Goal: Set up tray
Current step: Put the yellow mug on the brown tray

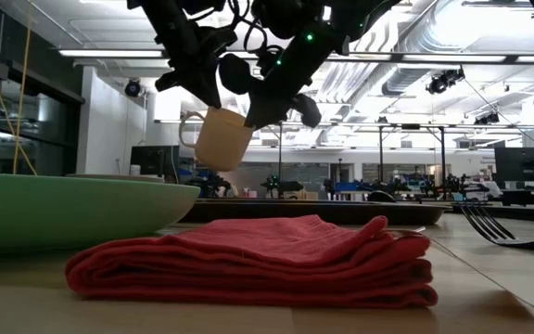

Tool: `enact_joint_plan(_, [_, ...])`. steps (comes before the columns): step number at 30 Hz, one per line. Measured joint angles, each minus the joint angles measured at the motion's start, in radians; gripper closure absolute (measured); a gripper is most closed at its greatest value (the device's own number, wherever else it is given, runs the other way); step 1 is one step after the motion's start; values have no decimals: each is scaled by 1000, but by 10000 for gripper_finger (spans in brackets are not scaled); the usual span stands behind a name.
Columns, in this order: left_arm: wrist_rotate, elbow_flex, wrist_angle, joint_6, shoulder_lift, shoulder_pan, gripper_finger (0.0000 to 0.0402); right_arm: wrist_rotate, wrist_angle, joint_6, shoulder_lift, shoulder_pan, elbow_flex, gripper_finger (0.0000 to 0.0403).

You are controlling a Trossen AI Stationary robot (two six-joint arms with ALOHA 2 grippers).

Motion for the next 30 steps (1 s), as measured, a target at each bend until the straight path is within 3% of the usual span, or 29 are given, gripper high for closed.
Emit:
enact_joint_plan(19, [30,0,-5,-27,0,0,353,78,-10,-101,-1,11,11,403])
enact_joint_plan(30, [-2,1,4,-27,0,-1,353,119,1,-106,-1,12,12,403])
